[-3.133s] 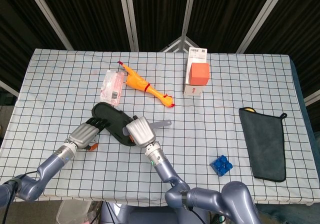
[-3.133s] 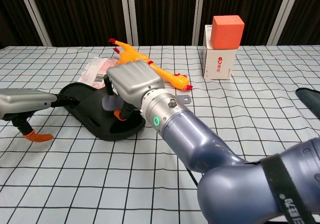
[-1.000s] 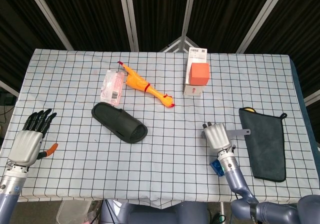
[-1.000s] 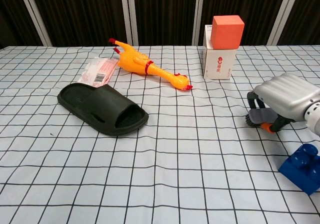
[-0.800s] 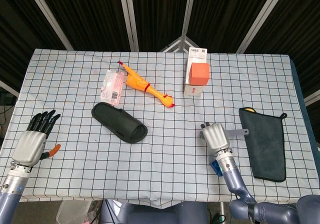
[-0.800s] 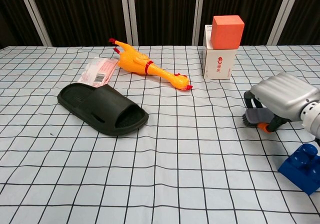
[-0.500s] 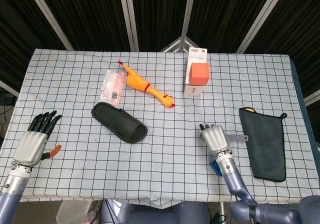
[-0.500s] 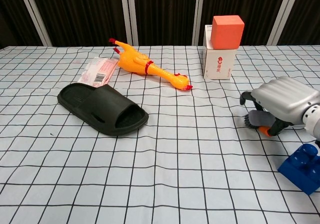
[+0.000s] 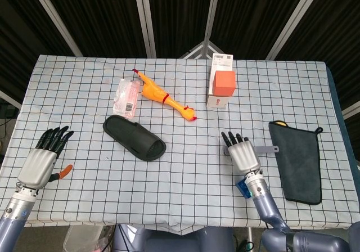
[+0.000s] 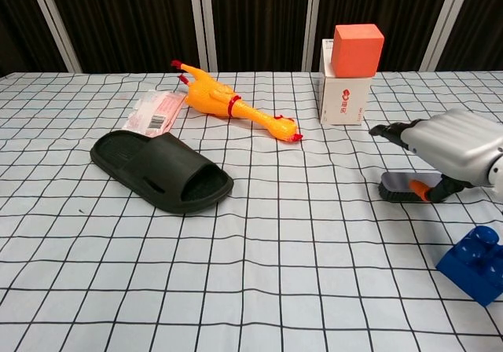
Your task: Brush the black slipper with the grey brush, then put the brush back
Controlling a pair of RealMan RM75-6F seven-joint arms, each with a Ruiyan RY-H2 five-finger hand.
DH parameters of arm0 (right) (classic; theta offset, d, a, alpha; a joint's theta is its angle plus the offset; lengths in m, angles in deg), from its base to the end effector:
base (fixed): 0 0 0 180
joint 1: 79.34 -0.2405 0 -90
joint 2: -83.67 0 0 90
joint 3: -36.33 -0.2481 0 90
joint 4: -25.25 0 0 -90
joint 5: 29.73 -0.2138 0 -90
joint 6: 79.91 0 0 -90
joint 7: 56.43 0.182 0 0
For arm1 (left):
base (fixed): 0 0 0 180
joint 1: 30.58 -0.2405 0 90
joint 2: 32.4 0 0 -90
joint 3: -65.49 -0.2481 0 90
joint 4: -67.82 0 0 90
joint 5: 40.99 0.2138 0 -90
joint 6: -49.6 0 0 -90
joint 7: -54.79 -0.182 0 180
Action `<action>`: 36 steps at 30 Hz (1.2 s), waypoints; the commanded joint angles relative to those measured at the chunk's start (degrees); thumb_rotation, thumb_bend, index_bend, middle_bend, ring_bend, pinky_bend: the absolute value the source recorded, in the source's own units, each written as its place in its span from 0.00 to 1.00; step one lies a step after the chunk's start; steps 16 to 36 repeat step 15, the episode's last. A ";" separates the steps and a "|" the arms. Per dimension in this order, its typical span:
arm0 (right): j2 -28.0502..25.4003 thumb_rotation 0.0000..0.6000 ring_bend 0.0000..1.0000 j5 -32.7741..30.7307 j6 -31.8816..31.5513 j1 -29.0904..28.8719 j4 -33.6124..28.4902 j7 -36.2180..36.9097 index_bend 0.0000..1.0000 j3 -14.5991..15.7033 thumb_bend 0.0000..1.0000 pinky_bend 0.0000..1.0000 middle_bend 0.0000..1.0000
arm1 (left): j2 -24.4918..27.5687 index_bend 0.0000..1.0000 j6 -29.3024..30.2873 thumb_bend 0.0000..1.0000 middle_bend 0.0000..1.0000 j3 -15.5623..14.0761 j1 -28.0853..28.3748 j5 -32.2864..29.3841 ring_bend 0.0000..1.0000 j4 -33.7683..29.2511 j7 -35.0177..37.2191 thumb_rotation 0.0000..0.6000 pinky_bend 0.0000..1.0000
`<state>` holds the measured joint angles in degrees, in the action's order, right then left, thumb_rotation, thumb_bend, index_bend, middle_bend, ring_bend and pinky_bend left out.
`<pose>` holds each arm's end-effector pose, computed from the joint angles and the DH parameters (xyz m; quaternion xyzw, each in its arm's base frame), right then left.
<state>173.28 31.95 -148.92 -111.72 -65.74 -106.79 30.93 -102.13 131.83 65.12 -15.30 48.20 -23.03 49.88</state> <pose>-0.1812 -0.3225 -0.0223 0.7582 -0.2588 0.2435 0.5466 -0.2566 0.2554 0.1014 -0.6703 -0.3394 -0.4121 0.5155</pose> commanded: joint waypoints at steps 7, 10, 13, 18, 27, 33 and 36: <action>-15.99 1.00 0.00 7.12 -14.93 9.29 -18.50 -1.02 0.00 4.70 0.37 0.06 0.00 | 2.23 0.00 6.93 0.13 0.00 -0.17 -4.47 0.76 0.00 -1.35 -2.77 1.00 0.00; -21.84 1.00 0.00 9.71 -21.15 16.14 -21.41 6.00 0.00 8.68 0.34 0.03 0.00 | 4.28 0.00 8.27 0.09 0.00 -0.89 -7.36 -2.00 0.00 -3.91 -5.22 1.00 0.00; -26.13 1.00 0.00 13.48 -24.65 21.11 -22.36 13.05 0.00 12.64 0.32 0.01 0.00 | 5.74 0.00 8.21 0.09 0.00 -1.47 -8.99 -4.36 0.00 -7.04 -7.84 1.00 0.00; -28.19 1.00 0.00 15.20 -27.69 24.40 -21.89 17.58 0.00 14.24 0.32 0.01 0.00 | 6.42 0.00 8.42 0.09 0.00 -1.82 -10.05 -5.74 0.00 -8.79 -10.01 1.00 0.00; -28.19 1.00 0.00 15.20 -27.69 24.40 -21.89 17.58 0.00 14.24 0.32 0.01 0.00 | 6.42 0.00 8.42 0.09 0.00 -1.82 -10.05 -5.74 0.00 -8.79 -10.01 1.00 0.00; -28.19 1.00 0.00 15.20 -27.69 24.40 -21.89 17.58 0.00 14.24 0.32 0.01 0.00 | 6.42 0.00 8.42 0.09 0.00 -1.82 -10.05 -5.74 0.00 -8.79 -10.01 1.00 0.00; -28.19 1.00 0.00 15.20 -27.69 24.40 -21.89 17.58 0.00 14.24 0.32 0.01 0.00 | 6.42 0.00 8.42 0.09 0.00 -1.82 -10.05 -5.74 0.00 -8.79 -10.01 1.00 0.00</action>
